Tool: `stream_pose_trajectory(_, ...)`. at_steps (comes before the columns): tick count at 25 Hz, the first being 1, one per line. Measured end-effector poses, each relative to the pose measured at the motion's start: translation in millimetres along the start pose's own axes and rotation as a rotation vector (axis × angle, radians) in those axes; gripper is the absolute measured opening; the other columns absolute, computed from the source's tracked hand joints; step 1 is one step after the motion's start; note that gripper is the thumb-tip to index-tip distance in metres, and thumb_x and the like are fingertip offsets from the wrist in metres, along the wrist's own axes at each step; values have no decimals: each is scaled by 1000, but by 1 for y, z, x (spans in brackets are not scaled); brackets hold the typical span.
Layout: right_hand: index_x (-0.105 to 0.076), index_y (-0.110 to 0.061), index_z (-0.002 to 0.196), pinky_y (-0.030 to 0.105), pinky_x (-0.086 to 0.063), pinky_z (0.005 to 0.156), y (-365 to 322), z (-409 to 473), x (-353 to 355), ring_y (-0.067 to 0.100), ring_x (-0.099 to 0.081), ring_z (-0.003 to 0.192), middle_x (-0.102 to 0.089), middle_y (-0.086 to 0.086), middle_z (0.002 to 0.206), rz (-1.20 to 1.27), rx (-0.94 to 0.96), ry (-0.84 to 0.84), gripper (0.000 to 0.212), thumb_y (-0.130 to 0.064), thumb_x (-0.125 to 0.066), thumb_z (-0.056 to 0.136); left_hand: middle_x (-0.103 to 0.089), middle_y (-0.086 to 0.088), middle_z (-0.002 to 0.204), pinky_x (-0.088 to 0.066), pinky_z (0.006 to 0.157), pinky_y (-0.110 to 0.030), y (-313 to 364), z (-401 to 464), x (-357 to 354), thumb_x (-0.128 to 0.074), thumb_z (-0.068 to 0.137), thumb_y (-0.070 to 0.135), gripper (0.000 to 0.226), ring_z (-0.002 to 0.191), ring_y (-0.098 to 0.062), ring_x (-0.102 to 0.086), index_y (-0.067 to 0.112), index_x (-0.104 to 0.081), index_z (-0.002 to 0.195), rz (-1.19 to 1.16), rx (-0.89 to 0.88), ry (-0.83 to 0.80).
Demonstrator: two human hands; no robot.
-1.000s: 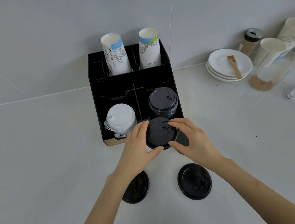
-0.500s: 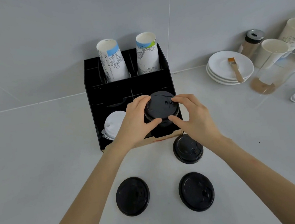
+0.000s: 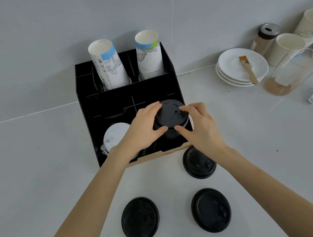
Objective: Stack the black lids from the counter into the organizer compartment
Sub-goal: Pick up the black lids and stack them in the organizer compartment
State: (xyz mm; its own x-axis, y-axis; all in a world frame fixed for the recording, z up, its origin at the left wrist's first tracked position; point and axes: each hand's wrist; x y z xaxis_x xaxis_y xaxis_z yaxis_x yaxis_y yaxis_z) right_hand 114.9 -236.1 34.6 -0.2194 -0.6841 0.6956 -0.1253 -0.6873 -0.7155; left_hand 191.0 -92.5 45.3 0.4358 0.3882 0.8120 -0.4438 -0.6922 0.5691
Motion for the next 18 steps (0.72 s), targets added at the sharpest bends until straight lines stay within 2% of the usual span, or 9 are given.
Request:
stream_pose_trajectory(4, -45, -10, 122, 29, -39, 90, 2, 0, -8, 27, -44, 114, -43, 14, 124, -27, -3, 2, 47, -17, -64, 79, -22, -5, 152, -19, 113, -36, -5, -2, -4, -58, 84, 24, 64, 138, -24, -21, 13, -24, 137, 18, 9, 14)
stream_pose_trajectory(9, -48, -11, 120, 26, -39, 87, 5, 0, -8, 26, -46, 113, -45, 13, 121, -36, 3, 16, 46, -17, -66, 78, -20, -4, 152, -20, 113, -35, -5, -2, -6, -57, 85, 24, 63, 138, -25, -22, 14, -23, 137, 23, 30, 10)
stream_pose_trajectory(12, -46, -11, 122, 33, -43, 93, 3, -3, -5, 28, -45, 114, -45, 13, 124, -32, 22, -1, 47, -15, -64, 79, -16, -6, 153, -21, 113, -38, -3, -4, -7, -57, 84, 24, 65, 139, -24, -19, 13, -21, 138, 21, 43, -3)
stream_pose_trajectory(14, -43, -12, 125, 36, -40, 98, 2, -3, 1, 28, -42, 115, -46, 12, 126, -58, 43, -24, 49, -14, -62, 80, -12, -7, 154, -22, 114, -40, -1, -7, -7, -58, 83, 24, 68, 140, -25, -18, 13, -20, 138, -8, 58, -8)
stream_pose_trajectory(18, -40, -17, 128, 25, -31, 92, 8, -8, 17, 25, -39, 119, -47, 7, 128, -69, 60, -55, 48, -16, -59, 83, -21, -8, 150, -23, 112, -36, 4, -24, -3, -57, 84, 23, 62, 138, -25, -22, 13, -26, 136, -47, 68, 82)
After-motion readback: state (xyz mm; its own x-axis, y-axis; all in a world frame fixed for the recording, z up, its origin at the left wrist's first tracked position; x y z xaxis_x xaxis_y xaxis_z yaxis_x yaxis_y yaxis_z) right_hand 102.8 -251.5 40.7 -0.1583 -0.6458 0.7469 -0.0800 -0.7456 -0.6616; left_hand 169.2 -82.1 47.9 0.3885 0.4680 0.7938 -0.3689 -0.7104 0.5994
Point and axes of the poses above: each hand's wrist, its own z-axis towards the middle knuckle, its own x-axis out of the back of the hand, y = z × x
